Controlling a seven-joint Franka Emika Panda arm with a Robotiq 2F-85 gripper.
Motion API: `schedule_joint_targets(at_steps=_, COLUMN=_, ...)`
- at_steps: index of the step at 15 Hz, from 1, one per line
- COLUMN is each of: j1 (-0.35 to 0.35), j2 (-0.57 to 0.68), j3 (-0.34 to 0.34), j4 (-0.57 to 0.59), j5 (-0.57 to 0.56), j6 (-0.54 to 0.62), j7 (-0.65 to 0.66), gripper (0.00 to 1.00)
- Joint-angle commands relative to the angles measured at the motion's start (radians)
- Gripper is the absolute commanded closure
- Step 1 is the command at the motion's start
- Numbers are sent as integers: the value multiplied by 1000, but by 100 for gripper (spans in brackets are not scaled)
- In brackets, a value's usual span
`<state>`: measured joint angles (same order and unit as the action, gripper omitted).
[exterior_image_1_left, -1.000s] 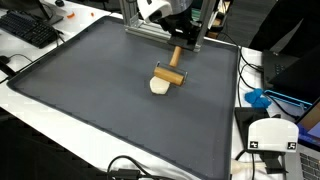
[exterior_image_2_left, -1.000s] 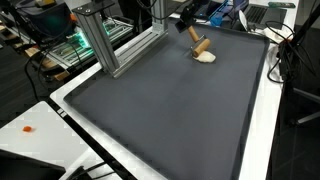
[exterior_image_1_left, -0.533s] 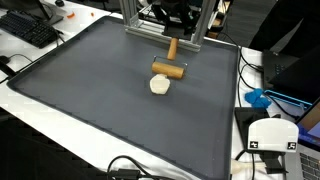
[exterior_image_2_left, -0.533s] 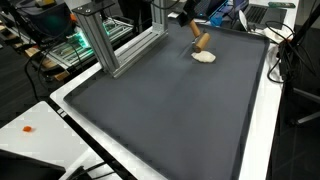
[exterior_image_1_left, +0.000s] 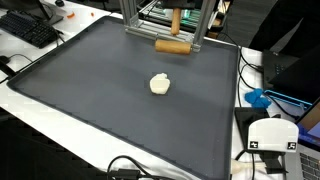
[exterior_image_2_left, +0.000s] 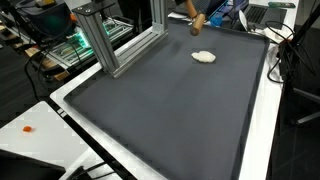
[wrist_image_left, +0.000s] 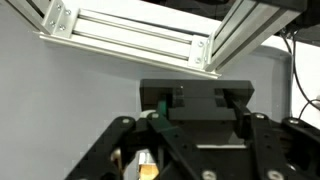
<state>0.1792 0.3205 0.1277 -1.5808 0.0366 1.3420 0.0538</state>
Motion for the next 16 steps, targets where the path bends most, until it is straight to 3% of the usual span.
schedule_joint_targets(at_steps=1, j1=-4, j2=-47, j3=3, j4=31, j5=-14, j6=-134, j7=-27, gripper=65)
schedule_joint_targets(at_steps=10, j1=-18, j2=-141, j3=-1, j4=-18, j5=12, j6=-312, j7=-17, gripper=65)
schedule_joint_targets(at_steps=16, j1=-26, j2=-194, j3=-5, j4=-118, j5=40, j6=-329, j7=0, gripper=65)
